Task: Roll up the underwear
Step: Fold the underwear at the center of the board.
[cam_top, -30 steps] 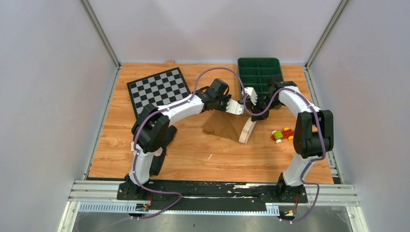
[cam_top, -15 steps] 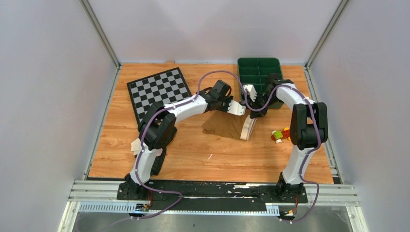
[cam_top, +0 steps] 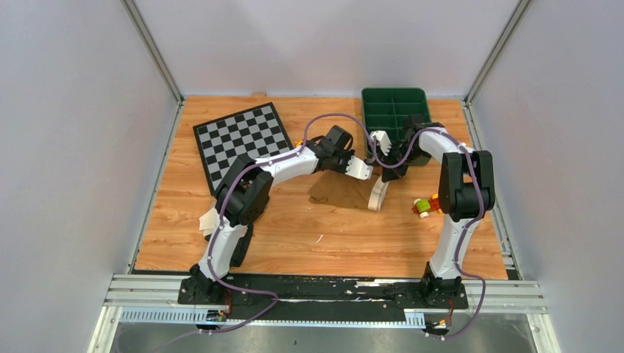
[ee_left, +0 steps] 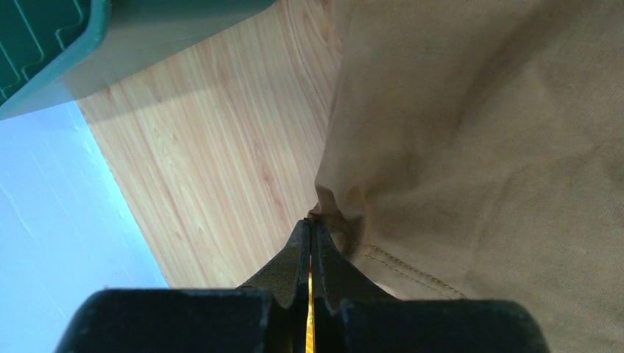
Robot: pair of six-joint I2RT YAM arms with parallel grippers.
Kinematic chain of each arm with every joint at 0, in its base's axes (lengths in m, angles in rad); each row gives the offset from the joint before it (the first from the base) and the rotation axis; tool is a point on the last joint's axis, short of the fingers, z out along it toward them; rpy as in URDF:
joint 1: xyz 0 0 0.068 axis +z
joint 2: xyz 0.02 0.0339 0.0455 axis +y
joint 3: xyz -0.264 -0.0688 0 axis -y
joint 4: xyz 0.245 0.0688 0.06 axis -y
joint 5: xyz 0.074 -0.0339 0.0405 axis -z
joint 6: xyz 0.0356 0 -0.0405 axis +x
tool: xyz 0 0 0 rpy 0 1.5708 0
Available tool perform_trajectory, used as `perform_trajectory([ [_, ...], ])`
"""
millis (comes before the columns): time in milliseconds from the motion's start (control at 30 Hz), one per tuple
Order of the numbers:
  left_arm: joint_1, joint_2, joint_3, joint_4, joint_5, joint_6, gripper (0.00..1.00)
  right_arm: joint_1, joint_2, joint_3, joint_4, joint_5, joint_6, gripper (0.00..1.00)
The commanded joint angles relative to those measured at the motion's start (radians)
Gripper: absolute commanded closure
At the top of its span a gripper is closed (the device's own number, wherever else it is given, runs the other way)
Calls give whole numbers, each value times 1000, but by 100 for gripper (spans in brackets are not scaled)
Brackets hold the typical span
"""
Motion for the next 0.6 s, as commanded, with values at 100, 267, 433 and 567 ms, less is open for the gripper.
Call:
perform_trajectory([
  [100,-36,12,45,73,7,46,100,8,46,47,47,41,58,98],
  [267,-36,20,45,91,-1,50,100,7,50,47,77,58,69,97],
  [433,-36,4,42,98,4,43,100,6,29,67,54,41,57,97],
  [567,-36,-18,30,122,3,41,100,7,5,88,46,32,57,97],
])
